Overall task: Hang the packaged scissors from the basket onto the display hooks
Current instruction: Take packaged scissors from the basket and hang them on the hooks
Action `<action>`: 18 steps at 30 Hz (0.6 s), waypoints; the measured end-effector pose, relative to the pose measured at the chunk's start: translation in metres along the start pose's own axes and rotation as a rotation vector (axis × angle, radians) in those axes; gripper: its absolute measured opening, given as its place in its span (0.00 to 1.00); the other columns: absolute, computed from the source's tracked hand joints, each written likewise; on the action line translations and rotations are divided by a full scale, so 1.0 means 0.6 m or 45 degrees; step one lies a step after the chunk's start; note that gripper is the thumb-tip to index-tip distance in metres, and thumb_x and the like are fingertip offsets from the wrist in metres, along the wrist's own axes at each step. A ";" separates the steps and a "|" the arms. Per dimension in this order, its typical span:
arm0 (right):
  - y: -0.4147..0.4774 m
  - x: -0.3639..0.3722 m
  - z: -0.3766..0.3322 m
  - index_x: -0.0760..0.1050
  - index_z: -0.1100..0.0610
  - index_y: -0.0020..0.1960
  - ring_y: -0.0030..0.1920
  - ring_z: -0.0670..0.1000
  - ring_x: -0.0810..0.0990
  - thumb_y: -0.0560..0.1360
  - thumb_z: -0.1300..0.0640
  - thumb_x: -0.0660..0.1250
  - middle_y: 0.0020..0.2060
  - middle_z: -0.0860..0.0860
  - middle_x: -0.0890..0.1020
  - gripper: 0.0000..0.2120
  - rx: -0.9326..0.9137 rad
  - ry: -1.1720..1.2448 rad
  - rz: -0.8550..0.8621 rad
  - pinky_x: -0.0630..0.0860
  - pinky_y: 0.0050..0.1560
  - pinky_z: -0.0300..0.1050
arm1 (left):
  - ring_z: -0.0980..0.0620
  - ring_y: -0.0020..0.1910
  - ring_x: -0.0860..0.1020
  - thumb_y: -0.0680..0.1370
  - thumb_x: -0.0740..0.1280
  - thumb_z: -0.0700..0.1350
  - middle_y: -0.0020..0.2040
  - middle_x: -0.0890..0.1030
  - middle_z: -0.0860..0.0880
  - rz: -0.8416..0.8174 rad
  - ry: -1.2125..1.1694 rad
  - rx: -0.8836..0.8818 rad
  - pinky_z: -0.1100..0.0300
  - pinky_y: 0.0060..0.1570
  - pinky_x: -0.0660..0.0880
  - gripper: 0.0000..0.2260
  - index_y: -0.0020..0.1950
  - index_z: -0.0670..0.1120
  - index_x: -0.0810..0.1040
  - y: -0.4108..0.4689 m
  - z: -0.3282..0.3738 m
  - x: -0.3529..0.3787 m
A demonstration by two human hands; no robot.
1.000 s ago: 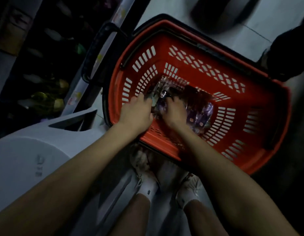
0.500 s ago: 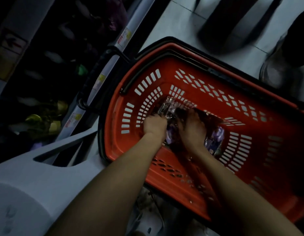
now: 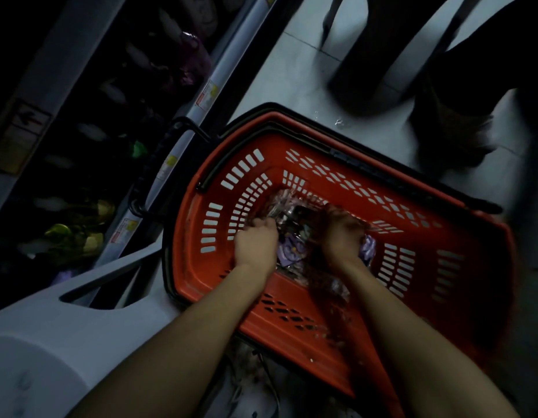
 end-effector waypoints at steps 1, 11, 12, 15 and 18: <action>-0.006 -0.010 0.005 0.79 0.58 0.46 0.38 0.61 0.83 0.73 0.56 0.70 0.42 0.59 0.82 0.05 0.005 0.045 -0.005 0.70 0.33 0.45 | 0.42 0.55 0.82 0.81 0.60 0.40 0.62 0.78 0.42 0.020 -0.041 -0.004 0.52 0.47 0.77 0.15 0.69 0.44 0.69 -0.010 -0.002 -0.012; -0.142 -0.238 0.043 0.73 0.53 0.51 0.44 0.59 0.80 0.80 0.57 0.64 0.43 0.53 0.82 0.01 0.337 0.812 0.135 0.75 0.49 0.54 | 0.40 0.35 0.81 0.83 0.59 0.42 0.37 0.80 0.45 0.156 -0.679 -0.020 0.49 0.31 0.72 0.05 0.58 0.45 0.65 -0.145 -0.033 -0.181; -0.164 -0.267 0.051 0.72 0.52 0.51 0.43 0.57 0.80 0.80 0.57 0.64 0.42 0.52 0.82 0.01 0.418 0.929 0.146 0.74 0.48 0.51 | 0.42 0.33 0.80 0.83 0.59 0.43 0.35 0.79 0.46 0.185 -0.734 -0.026 0.48 0.30 0.74 0.05 0.57 0.45 0.65 -0.167 -0.036 -0.206; -0.227 -0.365 0.067 0.73 0.54 0.51 0.36 0.45 0.77 0.80 0.62 0.65 0.37 0.44 0.78 0.04 0.544 1.102 0.187 0.67 0.41 0.40 | 0.47 0.30 0.75 0.85 0.59 0.44 0.35 0.76 0.50 0.282 -0.852 -0.110 0.54 0.27 0.67 0.04 0.57 0.44 0.67 -0.242 -0.047 -0.285; -0.283 -0.455 0.076 0.75 0.57 0.56 0.40 0.43 0.79 0.80 0.63 0.66 0.44 0.47 0.81 0.06 0.614 1.233 0.183 0.70 0.38 0.30 | 0.51 0.35 0.78 0.85 0.59 0.46 0.40 0.79 0.50 0.280 -1.123 -0.231 0.56 0.26 0.70 0.03 0.55 0.47 0.68 -0.321 -0.063 -0.349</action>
Point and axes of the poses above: each hand's wrist, its own y-axis towards the middle knuckle, its own x-axis out of the palm, z = x × y, the point moved 9 cm from there along y, towards the middle knuckle
